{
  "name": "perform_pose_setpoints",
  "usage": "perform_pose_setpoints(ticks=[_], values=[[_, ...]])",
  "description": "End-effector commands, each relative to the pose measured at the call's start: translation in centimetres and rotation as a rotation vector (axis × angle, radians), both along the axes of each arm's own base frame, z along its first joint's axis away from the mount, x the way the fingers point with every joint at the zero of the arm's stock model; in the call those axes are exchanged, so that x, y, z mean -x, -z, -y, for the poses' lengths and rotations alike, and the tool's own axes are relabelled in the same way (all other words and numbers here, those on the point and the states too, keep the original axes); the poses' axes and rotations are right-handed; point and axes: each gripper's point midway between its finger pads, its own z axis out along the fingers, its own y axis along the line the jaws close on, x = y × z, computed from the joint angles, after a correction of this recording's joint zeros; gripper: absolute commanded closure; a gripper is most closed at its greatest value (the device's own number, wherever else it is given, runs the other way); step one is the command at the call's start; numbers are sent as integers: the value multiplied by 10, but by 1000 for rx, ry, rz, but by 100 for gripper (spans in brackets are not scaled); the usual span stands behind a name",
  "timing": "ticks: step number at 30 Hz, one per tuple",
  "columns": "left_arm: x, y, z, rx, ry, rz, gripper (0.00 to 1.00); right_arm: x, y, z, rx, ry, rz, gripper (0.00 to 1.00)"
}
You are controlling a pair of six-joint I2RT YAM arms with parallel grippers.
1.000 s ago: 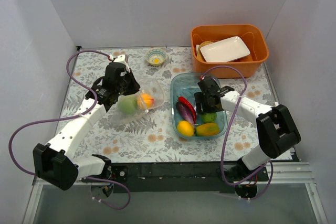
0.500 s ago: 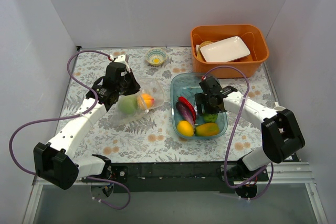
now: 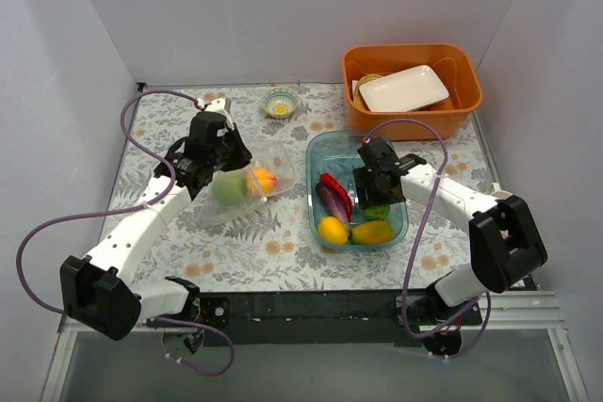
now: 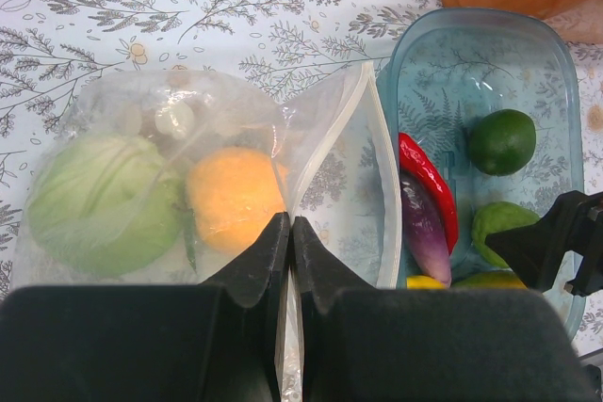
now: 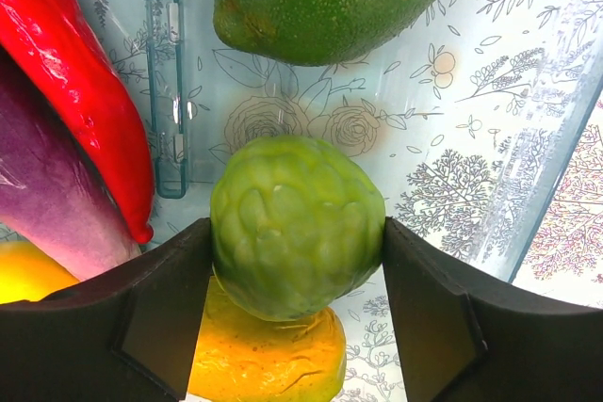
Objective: Place the food in the zip-top bag and seal the zipper
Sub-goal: Pick up the fake fruit from the bin.
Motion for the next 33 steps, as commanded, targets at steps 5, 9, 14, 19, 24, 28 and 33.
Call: perform_pose_setpoints(ticks=[5, 9, 14, 19, 24, 28, 33], values=[[2, -7, 0, 3, 8, 25, 98, -19, -48, -15, -84, -10, 113, 68], [1, -8, 2, 5, 14, 24, 98, -23, -79, -32, -204, -21, 182, 68], [0, -5, 1, 1, 8, 20, 98, -27, -110, -53, -350, -42, 256, 68], [-1, 1, -2, -10, -15, -2, 99, -35, -126, -60, -418, -29, 323, 69], [-12, -12, 1, 11, -39, 27, 100, -45, -129, -71, -403, -79, 296, 70], [-14, -21, 3, 55, -55, 58, 100, -56, -136, -84, -396, -120, 261, 72], [-16, -20, 4, 67, -61, 65, 100, -66, -155, -105, -469, -151, 253, 72]])
